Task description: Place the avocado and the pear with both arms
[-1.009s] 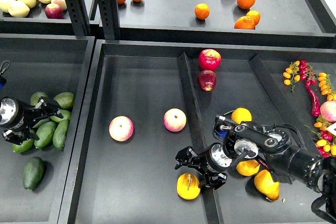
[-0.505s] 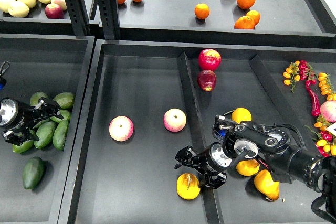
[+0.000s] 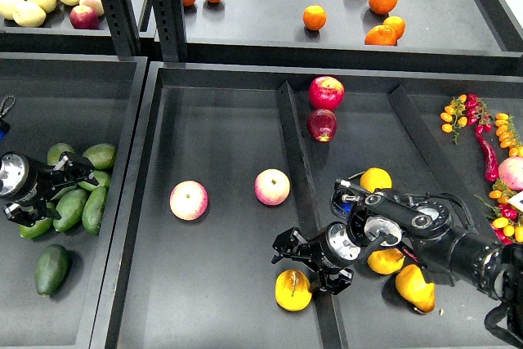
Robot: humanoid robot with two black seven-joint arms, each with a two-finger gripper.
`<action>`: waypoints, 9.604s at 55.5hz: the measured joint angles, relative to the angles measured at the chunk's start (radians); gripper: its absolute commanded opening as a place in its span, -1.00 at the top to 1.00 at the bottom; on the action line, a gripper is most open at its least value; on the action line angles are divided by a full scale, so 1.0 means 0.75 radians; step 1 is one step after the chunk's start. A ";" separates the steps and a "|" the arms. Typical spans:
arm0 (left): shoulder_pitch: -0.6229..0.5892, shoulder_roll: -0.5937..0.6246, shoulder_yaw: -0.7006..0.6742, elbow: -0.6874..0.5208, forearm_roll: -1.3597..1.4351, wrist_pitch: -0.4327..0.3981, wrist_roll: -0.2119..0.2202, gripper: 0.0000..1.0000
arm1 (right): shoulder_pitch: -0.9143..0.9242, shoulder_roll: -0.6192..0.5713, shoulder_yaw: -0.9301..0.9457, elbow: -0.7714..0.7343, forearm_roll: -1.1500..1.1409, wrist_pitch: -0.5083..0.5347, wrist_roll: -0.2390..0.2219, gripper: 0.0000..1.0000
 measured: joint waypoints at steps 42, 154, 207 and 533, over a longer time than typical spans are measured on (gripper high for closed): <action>0.022 0.027 0.000 0.013 0.000 0.000 0.000 -0.99 | -0.035 -0.044 -0.008 0.011 0.114 0.000 0.000 -1.00; 0.143 -0.006 -0.120 0.015 0.002 0.000 0.000 -0.99 | 0.226 -0.093 -0.297 0.451 -0.009 0.000 0.000 -1.00; 0.159 -0.011 -0.143 -0.001 0.002 0.000 0.000 -0.99 | 0.081 -0.075 -0.302 0.352 -0.102 0.000 0.000 -1.00; 0.212 -0.002 -0.226 -0.058 -0.007 0.000 0.000 -0.99 | 0.166 -0.361 -0.366 0.319 0.207 0.000 0.000 -0.97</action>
